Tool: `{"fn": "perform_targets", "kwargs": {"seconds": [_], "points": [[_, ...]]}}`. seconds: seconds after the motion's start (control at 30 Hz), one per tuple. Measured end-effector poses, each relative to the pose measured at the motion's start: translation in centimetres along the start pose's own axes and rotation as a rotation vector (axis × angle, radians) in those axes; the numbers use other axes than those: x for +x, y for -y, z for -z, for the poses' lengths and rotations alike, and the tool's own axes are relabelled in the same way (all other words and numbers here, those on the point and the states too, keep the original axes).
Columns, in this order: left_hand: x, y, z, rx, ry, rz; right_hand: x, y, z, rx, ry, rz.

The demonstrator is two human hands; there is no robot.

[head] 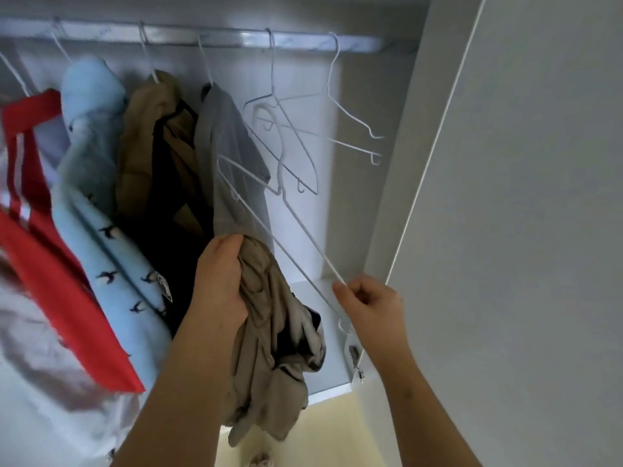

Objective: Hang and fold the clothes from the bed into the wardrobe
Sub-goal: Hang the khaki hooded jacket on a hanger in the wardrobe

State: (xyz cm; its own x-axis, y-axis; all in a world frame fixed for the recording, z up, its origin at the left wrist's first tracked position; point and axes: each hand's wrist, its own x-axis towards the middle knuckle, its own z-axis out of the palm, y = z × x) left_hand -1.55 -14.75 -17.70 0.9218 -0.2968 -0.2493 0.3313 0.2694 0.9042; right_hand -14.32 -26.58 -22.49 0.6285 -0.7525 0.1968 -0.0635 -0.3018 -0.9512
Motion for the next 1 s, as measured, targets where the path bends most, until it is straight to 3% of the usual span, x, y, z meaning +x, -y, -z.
{"fn": "perform_targets", "kwargs": {"seconds": [0.13,0.23,0.4,0.57,0.77,0.9,1.0], "points": [[-4.5,1.9,1.8,0.051,-0.012,-0.067,-4.9,-1.1,3.4,-0.073,0.051,0.018],[-6.7,1.7,2.9,0.037,-0.061,-0.211,-7.6,-1.3,5.4,-0.215,0.040,0.080],[-9.9,0.9,3.5,-0.050,0.039,-0.236,-9.5,0.0,6.4,-0.341,0.047,0.207],[-11.1,0.1,5.4,0.111,0.023,-0.260,-10.9,0.7,6.6,-0.261,-0.001,0.264],[-11.5,0.2,7.2,0.554,0.008,-0.522,-12.0,0.7,5.5,-0.211,-0.003,0.194],[-11.5,-0.4,7.3,0.593,0.024,-0.506,-11.7,2.2,2.6,-0.459,0.153,0.130],[-11.5,-0.8,7.0,0.688,0.095,-0.543,-11.4,4.4,-0.2,-0.404,0.299,0.150]]}}
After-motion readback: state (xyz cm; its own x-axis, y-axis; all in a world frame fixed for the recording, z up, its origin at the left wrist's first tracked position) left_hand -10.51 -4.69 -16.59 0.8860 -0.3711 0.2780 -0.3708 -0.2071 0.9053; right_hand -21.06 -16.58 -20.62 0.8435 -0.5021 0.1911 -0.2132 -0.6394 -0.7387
